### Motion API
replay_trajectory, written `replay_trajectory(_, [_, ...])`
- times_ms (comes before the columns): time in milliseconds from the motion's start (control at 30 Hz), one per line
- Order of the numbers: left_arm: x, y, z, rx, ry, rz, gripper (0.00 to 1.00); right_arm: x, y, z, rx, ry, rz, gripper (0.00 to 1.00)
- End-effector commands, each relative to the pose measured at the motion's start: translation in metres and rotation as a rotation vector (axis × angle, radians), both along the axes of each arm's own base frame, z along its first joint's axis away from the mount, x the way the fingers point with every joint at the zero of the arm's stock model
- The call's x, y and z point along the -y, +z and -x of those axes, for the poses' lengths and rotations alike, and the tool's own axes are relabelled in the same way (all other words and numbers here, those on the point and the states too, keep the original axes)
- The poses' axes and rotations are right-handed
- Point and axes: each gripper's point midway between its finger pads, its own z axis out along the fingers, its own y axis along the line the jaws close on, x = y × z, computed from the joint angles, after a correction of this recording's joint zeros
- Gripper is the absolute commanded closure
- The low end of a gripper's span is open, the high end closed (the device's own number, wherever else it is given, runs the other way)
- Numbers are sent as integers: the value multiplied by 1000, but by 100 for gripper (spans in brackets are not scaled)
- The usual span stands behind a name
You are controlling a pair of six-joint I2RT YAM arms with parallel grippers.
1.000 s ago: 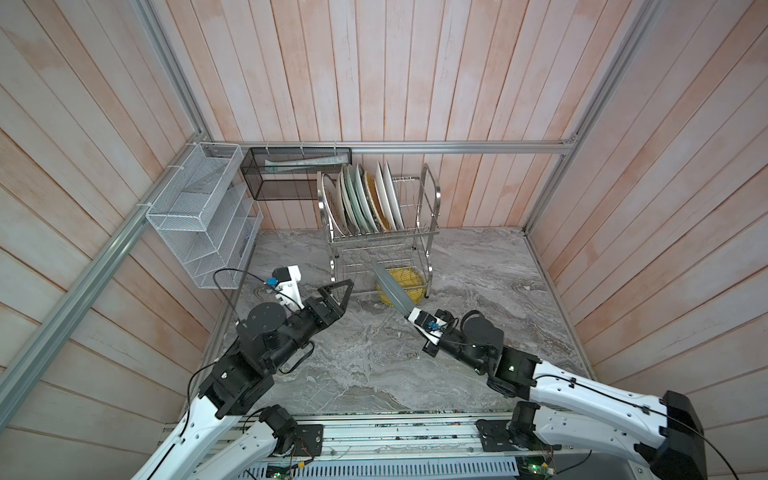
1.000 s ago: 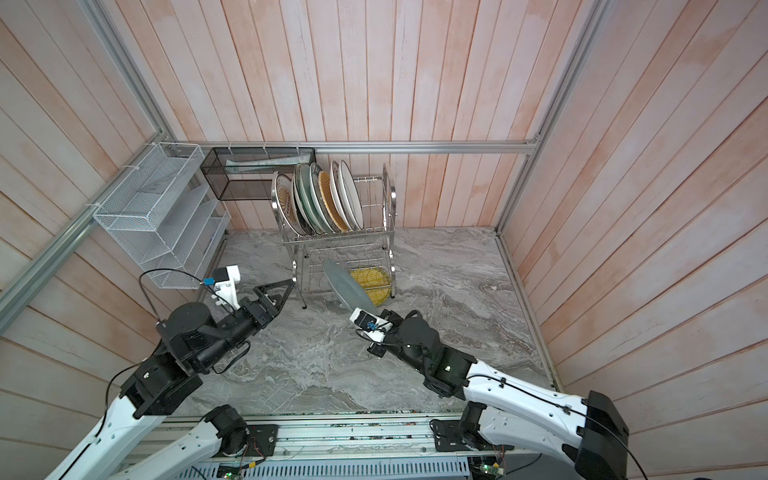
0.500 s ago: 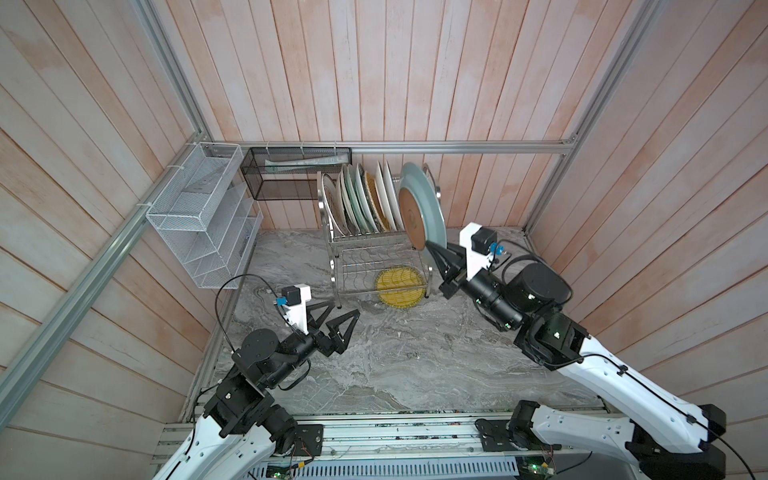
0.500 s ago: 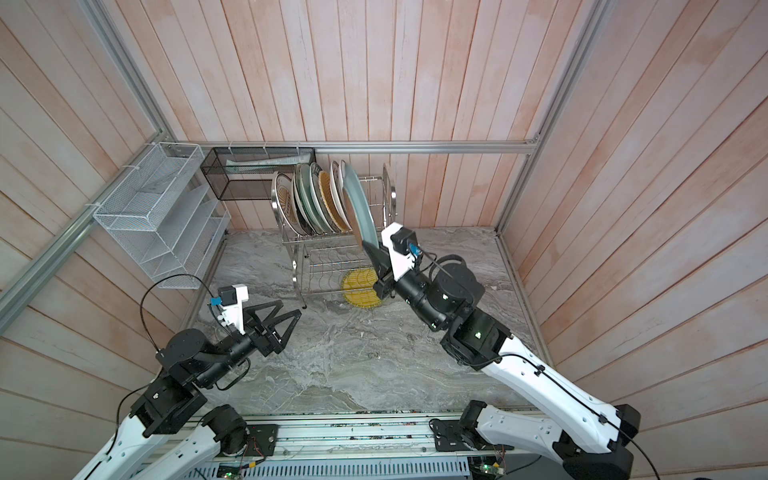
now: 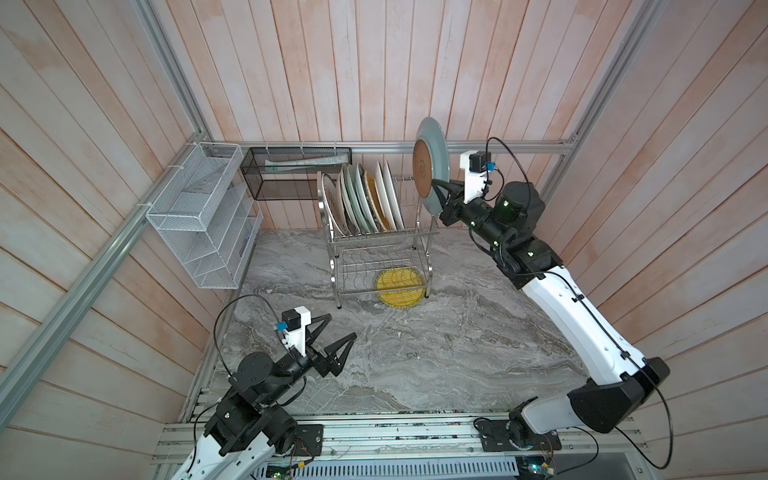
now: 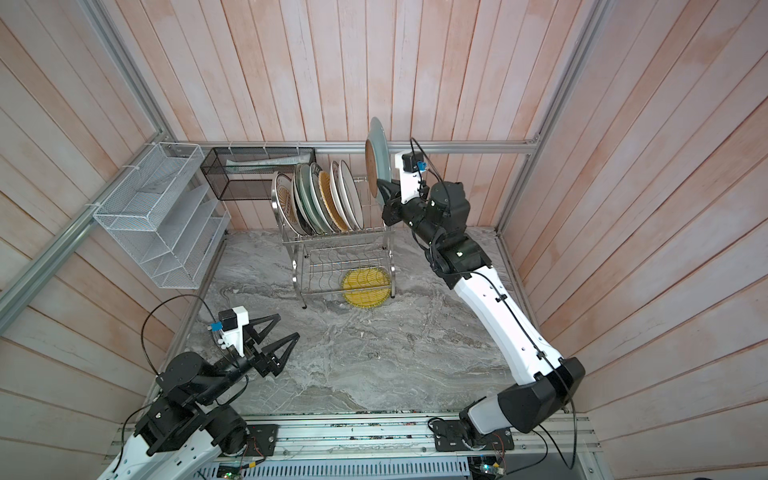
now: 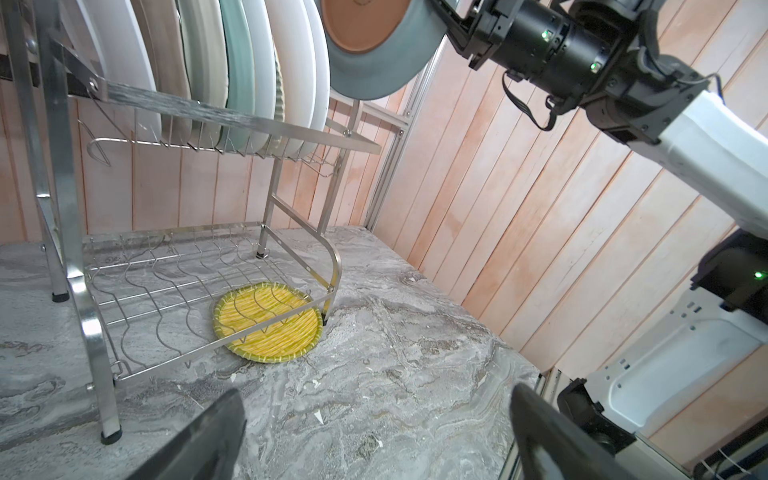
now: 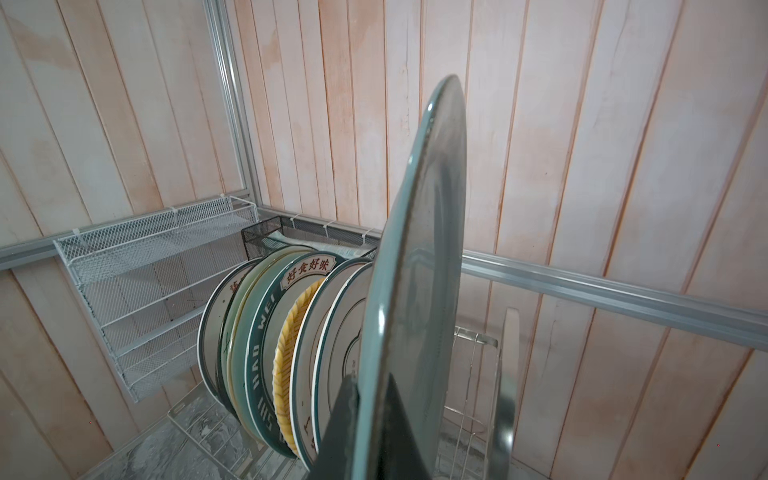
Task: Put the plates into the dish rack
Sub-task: 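Lower the pale teal plate with the right gripper into the rack's upper slot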
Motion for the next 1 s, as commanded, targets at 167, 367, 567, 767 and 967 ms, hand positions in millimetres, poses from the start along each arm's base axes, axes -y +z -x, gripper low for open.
replay_trajectory(167, [7, -17, -1, -32, -29, -50, 0, -8, 35, -9, 79, 53, -83, 100])
replay_trajectory(367, [7, -17, -1, -40, -31, -42, 0, -6, 22, -27, 35, 4, -93, 100])
replay_trajectory(567, [7, -17, -2, -42, -25, -40, 0, -6, 14, -36, -9, -16, -119, 100])
replay_trajectory(767, [8, -18, -2, -45, -33, -44, 0, -6, 16, -43, -35, -38, -142, 100])
replay_trajectory(967, [7, -18, -1, -41, -32, -46, 0, -13, 19, -42, -36, -27, -145, 100])
